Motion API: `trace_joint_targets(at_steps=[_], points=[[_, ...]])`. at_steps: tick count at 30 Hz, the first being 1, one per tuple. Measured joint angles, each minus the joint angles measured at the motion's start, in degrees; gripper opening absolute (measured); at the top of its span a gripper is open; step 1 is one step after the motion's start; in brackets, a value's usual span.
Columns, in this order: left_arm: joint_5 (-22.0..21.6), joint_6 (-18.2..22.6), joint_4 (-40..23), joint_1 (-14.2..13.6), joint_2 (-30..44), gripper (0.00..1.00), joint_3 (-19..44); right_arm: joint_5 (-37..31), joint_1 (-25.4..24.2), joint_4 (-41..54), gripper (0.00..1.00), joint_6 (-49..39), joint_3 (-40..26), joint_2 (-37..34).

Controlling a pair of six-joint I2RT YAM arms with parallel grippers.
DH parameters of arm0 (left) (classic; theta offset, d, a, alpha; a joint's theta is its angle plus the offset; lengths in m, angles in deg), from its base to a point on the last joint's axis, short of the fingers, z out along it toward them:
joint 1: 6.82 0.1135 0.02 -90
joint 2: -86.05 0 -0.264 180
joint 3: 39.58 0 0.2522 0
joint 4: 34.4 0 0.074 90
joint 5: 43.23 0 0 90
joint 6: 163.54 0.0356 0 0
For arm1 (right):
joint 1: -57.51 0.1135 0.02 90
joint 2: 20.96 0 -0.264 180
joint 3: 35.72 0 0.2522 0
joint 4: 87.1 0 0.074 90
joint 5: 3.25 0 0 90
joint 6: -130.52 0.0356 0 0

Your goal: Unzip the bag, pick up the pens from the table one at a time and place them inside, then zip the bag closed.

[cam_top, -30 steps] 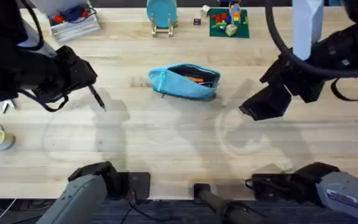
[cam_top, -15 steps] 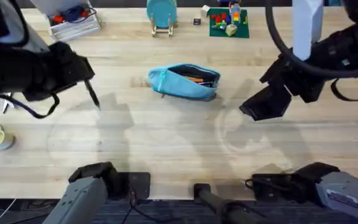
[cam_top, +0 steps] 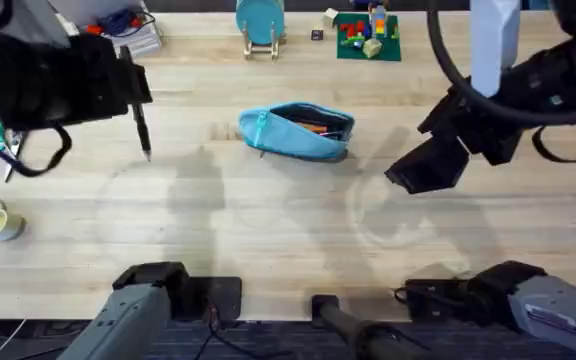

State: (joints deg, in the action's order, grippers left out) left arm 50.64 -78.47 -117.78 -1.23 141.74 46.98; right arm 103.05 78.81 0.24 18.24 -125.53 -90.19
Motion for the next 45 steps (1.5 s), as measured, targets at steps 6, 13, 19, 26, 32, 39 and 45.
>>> trace_joint_targets(at_steps=[6, 13, 19, 26, 32, 39, 45], points=[[0.2, 6.9, -5.2, -3.7, 5.8, 0.04, 6.4, 0.0, 0.0, 0.0, 0.998, 0.0, 0.0, 0.0], [2.6, 13.2, -6.3, -10.3, 14.4, 0.04, 13.1, 0.0, 0.0, 0.0, 0.998, 0.0, 0.0, 0.0], [3.5, 17.3, -6.2, -15.5, 20.8, 0.04, 17.9, 0.0, 0.0, 0.0, 0.998, 0.0, 0.0, 0.0], [3.9, 21.7, -5.6, -19.9, 26.5, 0.04, 21.1, 0.0, 0.0, 0.0, 0.998, 0.0, 0.0, 0.0], [4.4, 26.1, -3.6, -22.8, 29.9, 0.04, 21.3, 0.0, 0.0, 0.0, 0.998, 0.0, 0.0, 0.0], [7.6, 34.7, -1.1, -24.4, 32.8, 0.04, 21.3, 0.0, 0.0, 0.0, 0.998, 0.0, 0.0, 0.0], [12.1, 43.7, 0.5, -25.0, 34.4, 0.04, 21.3, 0.0, 0.0, 0.0, 0.998, 0.0, 0.0, 0.0]])
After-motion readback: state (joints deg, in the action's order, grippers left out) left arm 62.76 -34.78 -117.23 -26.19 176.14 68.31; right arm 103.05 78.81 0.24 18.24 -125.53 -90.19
